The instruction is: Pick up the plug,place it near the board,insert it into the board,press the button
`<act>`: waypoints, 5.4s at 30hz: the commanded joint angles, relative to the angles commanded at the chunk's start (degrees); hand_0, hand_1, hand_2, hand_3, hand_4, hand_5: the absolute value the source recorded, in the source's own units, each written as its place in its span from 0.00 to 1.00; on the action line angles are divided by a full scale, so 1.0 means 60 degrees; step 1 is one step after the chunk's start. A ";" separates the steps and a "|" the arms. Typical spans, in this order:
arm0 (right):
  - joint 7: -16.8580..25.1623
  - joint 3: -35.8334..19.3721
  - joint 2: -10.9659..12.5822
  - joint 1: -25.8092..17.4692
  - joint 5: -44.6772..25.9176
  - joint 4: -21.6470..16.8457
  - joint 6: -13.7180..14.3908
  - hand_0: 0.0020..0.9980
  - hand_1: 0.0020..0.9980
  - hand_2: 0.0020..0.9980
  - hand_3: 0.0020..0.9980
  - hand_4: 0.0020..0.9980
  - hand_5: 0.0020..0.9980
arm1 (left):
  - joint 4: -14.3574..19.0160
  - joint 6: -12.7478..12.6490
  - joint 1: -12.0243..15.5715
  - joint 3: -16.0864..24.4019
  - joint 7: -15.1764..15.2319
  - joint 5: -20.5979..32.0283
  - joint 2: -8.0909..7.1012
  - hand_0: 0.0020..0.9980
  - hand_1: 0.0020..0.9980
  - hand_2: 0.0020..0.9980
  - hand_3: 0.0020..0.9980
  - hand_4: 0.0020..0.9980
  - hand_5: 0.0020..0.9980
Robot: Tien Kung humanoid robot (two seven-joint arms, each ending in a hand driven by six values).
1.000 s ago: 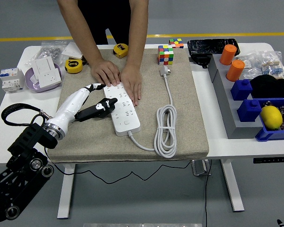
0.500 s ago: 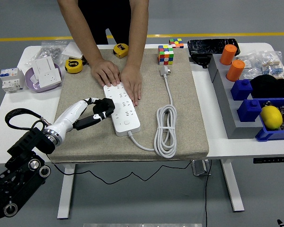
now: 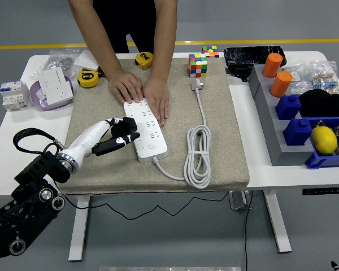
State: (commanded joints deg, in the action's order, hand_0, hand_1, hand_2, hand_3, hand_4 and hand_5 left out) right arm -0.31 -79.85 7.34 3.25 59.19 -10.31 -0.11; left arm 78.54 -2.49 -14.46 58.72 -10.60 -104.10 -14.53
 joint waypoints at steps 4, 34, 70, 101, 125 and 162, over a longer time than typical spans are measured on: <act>-0.0007 -0.0002 0.0002 -0.0013 0.0009 0.0000 0.0000 1.00 0.81 0.73 0.73 1.00 0.98 | -0.0014 -0.0013 -0.0080 -0.0080 0.0029 -0.0053 0.0003 0.98 0.93 0.87 0.84 1.00 1.00; 0.0004 0.0070 0.0056 0.0077 -0.0034 0.0000 0.0007 1.00 0.81 0.73 0.73 1.00 0.97 | -0.0638 0.0182 -0.1344 -0.1166 -0.0225 -0.0380 0.0086 0.98 0.93 0.86 0.83 1.00 1.00; -0.0027 0.0076 0.0074 0.0053 0.0032 0.0000 0.0033 1.00 0.80 0.73 0.73 1.00 0.97 | 0.2303 0.1098 -0.0927 -0.0418 -0.3466 0.1976 0.0091 0.15 0.05 0.15 0.78 0.43 0.21; -0.0034 0.0115 0.0103 0.0125 0.0001 0.0000 0.0062 1.00 0.80 0.72 0.73 1.00 0.98 | 0.0481 0.3048 -0.2009 -0.1524 -0.3851 0.1979 0.0217 0.13 0.04 0.16 0.83 0.55 0.00; -0.0046 0.0119 0.0101 0.0093 0.0011 0.0000 0.0061 1.00 0.80 0.72 0.73 1.00 0.99 | 0.0378 0.3225 -0.1916 -0.1542 -0.4008 0.1789 0.0212 0.13 0.04 0.16 0.78 0.55 0.00; -0.0029 -0.0106 0.0094 0.0093 0.0167 0.0000 0.0087 1.00 0.80 0.72 0.73 1.00 0.99 | 0.3134 -0.1108 0.2617 0.3041 0.2122 0.4993 0.0309 0.52 0.52 0.53 1.00 0.81 0.26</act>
State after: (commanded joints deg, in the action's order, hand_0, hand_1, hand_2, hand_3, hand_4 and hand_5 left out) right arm -0.48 -80.49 7.90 3.81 60.19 -10.31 0.41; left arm 97.35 -9.14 1.24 76.96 2.13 -74.14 -12.67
